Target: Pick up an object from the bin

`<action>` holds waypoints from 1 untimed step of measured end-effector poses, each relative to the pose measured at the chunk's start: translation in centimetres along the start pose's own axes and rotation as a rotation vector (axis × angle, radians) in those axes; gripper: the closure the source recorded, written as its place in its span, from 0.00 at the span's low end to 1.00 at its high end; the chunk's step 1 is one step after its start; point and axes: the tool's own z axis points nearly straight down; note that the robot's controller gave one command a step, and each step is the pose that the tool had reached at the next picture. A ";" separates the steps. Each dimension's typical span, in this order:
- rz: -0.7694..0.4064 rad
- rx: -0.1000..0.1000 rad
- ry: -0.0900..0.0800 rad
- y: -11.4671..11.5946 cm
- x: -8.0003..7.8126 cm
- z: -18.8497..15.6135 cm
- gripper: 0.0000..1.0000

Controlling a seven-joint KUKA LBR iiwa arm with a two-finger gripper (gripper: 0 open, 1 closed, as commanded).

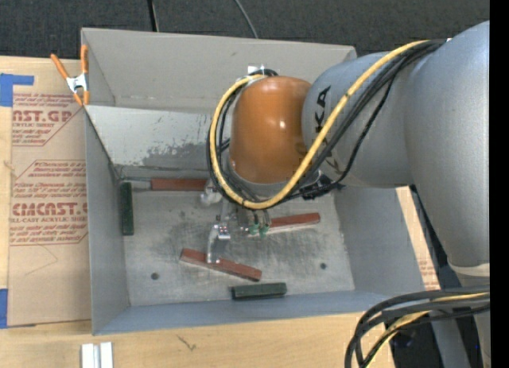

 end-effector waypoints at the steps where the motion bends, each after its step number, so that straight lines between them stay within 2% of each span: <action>1: 0.035 0.003 0.010 -1.1 1.0 2.8 0.00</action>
Offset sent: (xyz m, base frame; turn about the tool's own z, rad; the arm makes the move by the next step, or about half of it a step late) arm -0.0296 -0.0110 -0.0062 0.2283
